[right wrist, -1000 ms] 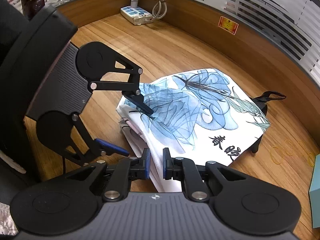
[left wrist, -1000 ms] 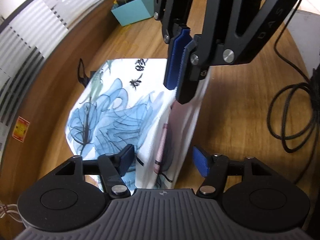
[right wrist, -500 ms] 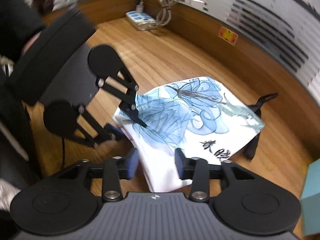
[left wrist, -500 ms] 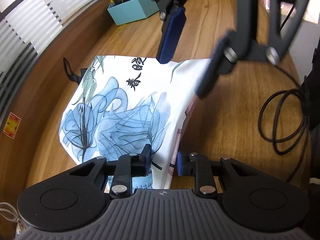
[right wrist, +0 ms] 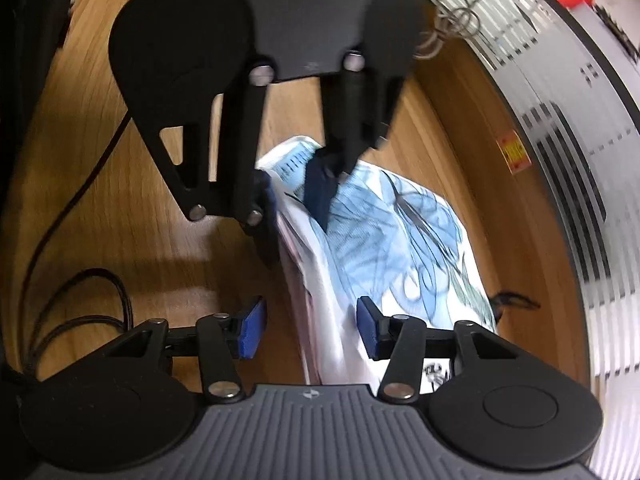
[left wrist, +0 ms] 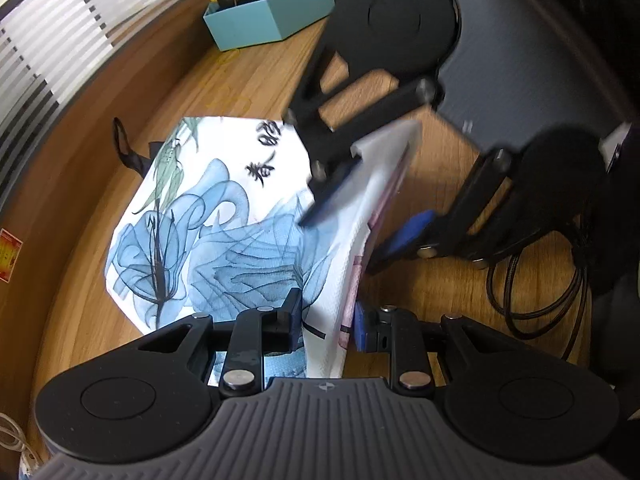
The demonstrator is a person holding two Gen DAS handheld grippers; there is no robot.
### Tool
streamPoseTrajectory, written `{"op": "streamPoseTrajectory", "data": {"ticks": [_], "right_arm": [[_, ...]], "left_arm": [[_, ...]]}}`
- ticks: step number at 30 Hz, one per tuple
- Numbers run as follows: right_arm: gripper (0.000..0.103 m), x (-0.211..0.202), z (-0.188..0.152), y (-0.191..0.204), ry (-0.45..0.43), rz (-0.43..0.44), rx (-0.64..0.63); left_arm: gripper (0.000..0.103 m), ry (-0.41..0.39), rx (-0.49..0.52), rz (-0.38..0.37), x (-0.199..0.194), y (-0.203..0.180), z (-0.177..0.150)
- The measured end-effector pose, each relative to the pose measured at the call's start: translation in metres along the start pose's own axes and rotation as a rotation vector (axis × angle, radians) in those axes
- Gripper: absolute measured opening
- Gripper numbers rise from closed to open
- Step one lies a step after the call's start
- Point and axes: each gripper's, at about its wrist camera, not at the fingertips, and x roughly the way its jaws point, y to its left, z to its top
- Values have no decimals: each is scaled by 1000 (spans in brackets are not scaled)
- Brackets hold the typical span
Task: Fold shopping bag
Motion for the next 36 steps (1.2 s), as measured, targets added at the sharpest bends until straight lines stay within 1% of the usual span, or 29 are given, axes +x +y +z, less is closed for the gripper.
{"op": "streamPoseTrajectory", "data": {"ticks": [1,4,5,7,11,13,15,17,19,20,23,24,26,28,29,31,32,33,34,36], "right_arm": [[19,3,1,1,7,-8,-3],[18,6,1,-7,-3,9,55],[18,7,0,-9,-5,13,66],[17,5,-2,-14,-10,33,98],[18,8,-6,-25,-13,90,169],[18,12,-8,-34,-10,126,223],[18,16,-10,-42,-12,155,273],[18,19,-11,-51,-15,199,331],[17,24,-12,-54,-11,238,362],[17,27,-12,-56,-9,257,377],[17,39,-13,-61,-1,299,411],[17,43,-14,-63,2,312,426],[18,50,-19,-71,9,351,481],[18,49,-23,-73,6,372,520],[18,50,-26,-78,4,387,550],[18,58,-34,-92,6,441,636],[18,53,-36,-88,6,446,645],[18,58,-41,-95,10,475,689],[18,55,-43,-94,12,485,707],[19,57,-51,-99,22,532,794]], "left_arm": [[32,-4,2,7,0,0,-1],[42,-15,48,52,-3,-6,-8],[43,-13,73,67,-3,-9,-11],[45,-12,131,65,-4,-15,-17],[47,14,227,83,-3,-23,-30],[47,9,243,74,-5,-22,-35],[44,-1,252,61,-8,-19,-40],[36,1,251,42,-8,-17,-44],[30,1,229,27,-6,-14,-48],[30,1,206,10,-5,-12,-50],[30,1,85,-58,-5,0,-51],[30,7,13,-97,-4,9,-50],[30,13,-95,-152,-1,24,-47],[31,25,-276,-239,6,50,-47],[32,29,-326,-262,8,57,-47],[33,42,-460,-326,15,74,-52],[34,47,-512,-351,18,80,-55],[34,51,-565,-376,22,86,-58],[35,55,-599,-392,22,87,-61],[35,66,-689,-429,26,93,-70]]}}
